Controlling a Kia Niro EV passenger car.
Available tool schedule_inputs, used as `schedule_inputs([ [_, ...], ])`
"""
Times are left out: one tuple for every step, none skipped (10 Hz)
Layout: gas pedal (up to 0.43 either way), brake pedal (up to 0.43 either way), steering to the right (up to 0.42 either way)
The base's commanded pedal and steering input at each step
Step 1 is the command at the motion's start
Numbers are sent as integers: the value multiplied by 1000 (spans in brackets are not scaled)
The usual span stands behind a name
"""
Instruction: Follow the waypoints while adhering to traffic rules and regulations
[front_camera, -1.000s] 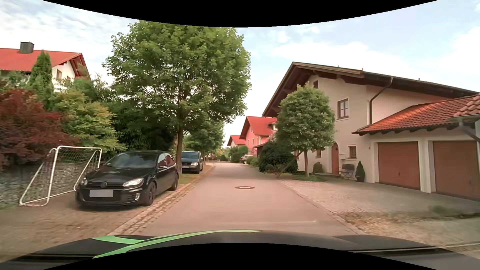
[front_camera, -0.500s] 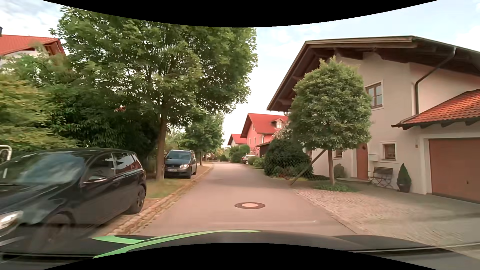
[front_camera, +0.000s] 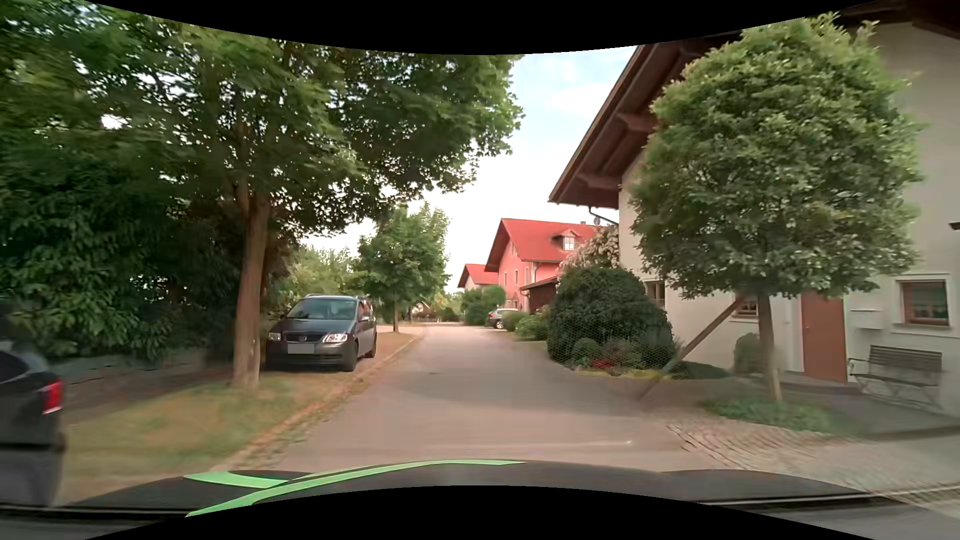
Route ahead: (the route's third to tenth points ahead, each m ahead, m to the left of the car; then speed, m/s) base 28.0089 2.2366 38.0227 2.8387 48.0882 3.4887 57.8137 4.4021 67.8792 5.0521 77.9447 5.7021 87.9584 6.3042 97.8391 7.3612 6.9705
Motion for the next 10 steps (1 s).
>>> schedule_inputs([
  [87, 0, -15],
  [87, 0, -16],
  [87, 0, -16],
  [87, 0, -16],
  [87, 0, -17],
  [87, 0, -20],
  [87, 0, -20],
  [87, 0, -20],
  [87, 0, -20],
  [87, 0, -19],
])
